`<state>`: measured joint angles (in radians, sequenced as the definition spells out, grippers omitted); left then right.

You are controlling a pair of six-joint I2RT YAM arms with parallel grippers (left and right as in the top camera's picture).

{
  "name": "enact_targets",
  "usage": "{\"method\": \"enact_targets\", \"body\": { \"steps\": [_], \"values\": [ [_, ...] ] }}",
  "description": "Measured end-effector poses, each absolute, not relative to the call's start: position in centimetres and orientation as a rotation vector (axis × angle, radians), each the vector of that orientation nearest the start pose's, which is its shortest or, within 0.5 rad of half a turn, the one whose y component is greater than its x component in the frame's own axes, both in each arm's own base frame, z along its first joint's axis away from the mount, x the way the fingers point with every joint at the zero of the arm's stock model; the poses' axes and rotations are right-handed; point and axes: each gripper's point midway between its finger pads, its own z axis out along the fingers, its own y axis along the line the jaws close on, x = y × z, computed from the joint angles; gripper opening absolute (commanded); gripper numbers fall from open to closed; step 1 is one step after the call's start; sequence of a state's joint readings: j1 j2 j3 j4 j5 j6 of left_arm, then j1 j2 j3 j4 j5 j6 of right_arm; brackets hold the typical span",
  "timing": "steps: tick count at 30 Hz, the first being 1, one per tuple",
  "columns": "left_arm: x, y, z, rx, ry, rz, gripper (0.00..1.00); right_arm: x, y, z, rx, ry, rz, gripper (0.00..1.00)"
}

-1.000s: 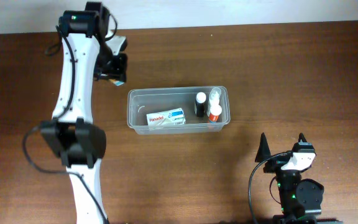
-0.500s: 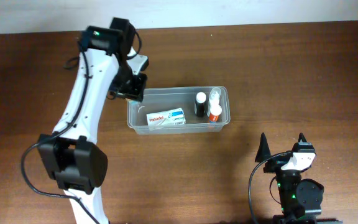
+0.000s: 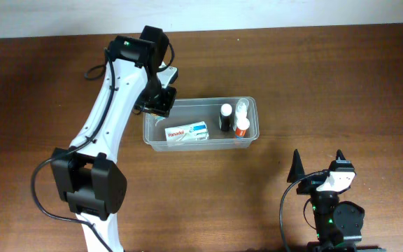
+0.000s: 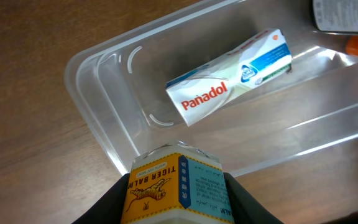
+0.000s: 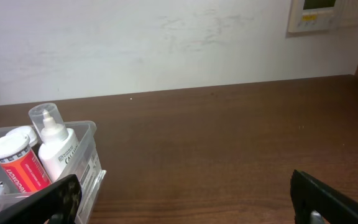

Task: Pack container
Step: 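Carry the Tiger Balm jar over the container and lower it inside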

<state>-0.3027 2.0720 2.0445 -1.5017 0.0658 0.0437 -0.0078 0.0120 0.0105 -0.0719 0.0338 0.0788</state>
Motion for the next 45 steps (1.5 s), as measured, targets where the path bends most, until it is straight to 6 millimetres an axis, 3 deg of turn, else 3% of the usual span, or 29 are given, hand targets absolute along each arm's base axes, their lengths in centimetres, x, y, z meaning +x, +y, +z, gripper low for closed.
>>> {"method": "enact_targets", "body": {
  "steps": [5, 14, 25, 36, 45],
  "values": [
    [38.0, -12.8, 14.6, 0.488, 3.081, -0.046, 0.37, 24.6, -0.8, 15.8, 0.097, 1.641, 0.026, 0.98],
    [37.8, -13.0, 11.2, 0.429, 3.111, -0.027, 0.37, 24.6, -0.8, 15.8, 0.097, 1.641, 0.026, 0.98],
    [39.5, -15.0, 8.7, 0.344, 3.029, -0.038, 0.37, 24.6, -0.8, 15.8, 0.097, 1.641, 0.026, 0.99],
    [40.4, -14.5, 5.7, 0.108, 2.990, 0.020, 0.37, 24.6, -0.8, 15.8, 0.097, 1.641, 0.026, 0.98],
    [40.7, -14.6, 4.2, 0.045, 2.961, 0.004, 0.37, 24.6, -0.8, 15.8, 0.096, 1.641, 0.026, 0.98]
  ]
}}
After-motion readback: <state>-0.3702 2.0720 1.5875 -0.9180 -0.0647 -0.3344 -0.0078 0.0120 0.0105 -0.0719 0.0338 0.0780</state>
